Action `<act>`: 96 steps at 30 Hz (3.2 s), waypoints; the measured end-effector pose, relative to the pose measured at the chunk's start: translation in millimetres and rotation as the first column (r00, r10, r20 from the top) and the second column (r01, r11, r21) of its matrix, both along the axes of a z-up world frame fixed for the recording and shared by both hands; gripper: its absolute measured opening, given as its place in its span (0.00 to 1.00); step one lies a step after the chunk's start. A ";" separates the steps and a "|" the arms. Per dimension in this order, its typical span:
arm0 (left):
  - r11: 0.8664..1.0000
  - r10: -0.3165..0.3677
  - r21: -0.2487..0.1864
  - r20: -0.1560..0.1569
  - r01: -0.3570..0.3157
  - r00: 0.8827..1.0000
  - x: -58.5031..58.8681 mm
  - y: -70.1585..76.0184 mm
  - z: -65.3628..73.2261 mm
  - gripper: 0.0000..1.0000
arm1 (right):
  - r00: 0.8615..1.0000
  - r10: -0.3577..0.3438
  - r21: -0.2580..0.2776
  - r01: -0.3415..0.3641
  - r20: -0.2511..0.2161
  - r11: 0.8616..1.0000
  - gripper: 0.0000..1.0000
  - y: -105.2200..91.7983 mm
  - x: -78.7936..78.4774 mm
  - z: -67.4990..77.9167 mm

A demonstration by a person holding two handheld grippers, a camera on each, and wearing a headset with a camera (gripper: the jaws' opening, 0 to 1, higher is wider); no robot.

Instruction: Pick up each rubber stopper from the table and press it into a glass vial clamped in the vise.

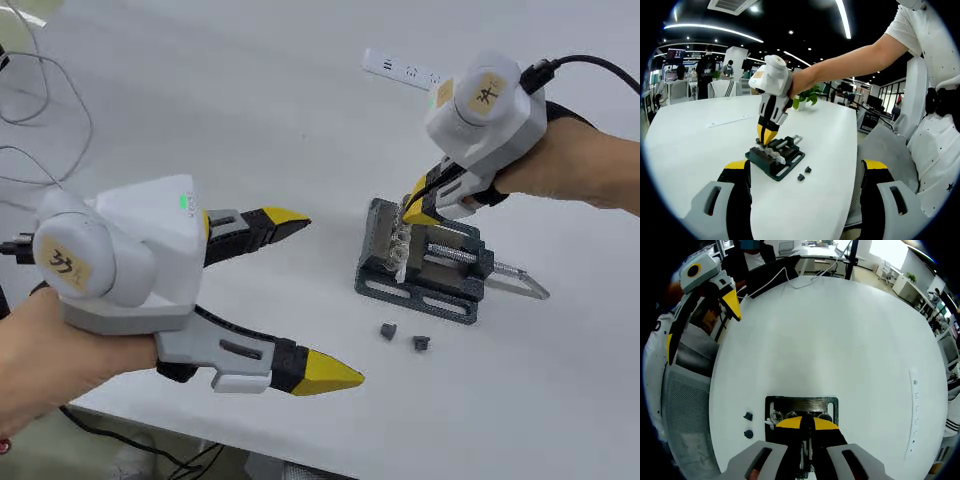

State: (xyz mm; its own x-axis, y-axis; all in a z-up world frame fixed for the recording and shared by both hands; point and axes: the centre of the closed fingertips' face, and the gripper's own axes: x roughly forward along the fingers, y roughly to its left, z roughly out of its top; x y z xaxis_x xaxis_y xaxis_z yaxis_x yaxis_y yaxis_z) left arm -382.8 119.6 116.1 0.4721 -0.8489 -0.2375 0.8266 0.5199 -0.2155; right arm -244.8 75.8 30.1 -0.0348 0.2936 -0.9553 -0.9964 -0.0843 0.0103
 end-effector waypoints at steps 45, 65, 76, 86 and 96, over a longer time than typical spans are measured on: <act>0.991 -0.069 0.114 0.001 0.068 0.998 -2.7 -0.2 -0.8 0.97 | 0.970 -0.228 0.333 0.189 0.082 0.924 0.41 -66.8 -23.4 66.3; 0.982 -0.099 0.158 -0.019 0.100 0.995 -7.7 -4.2 -6.3 0.96 | 0.948 -0.318 0.372 0.286 0.026 0.883 0.47 -116.6 -81.0 45.4; 0.976 -0.122 0.177 -0.033 0.126 0.992 -9.9 -7.5 -13.1 0.96 | 0.934 -0.356 0.383 0.327 0.006 0.864 0.50 -130.3 -99.3 40.4; 0.972 -0.140 0.186 -0.042 0.145 0.989 -8.9 -10.3 -17.8 0.95 | 0.927 -0.376 0.428 0.348 -0.020 0.834 0.61 -138.7 -111.5 42.9; 0.954 -0.194 0.221 -0.046 0.200 0.980 -8.3 -18.2 -29.8 0.90 | 0.913 -0.404 0.475 0.379 -0.055 0.794 0.73 -161.0 -127.5 46.8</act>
State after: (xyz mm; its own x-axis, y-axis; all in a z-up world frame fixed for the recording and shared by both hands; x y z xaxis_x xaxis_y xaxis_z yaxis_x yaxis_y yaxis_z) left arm -391.1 101.4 86.2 0.2927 -0.8484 -0.4412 0.9136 0.3843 -0.1330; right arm -372.2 -85.2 77.0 0.2209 0.6818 -0.6974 -0.9435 0.3304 0.0241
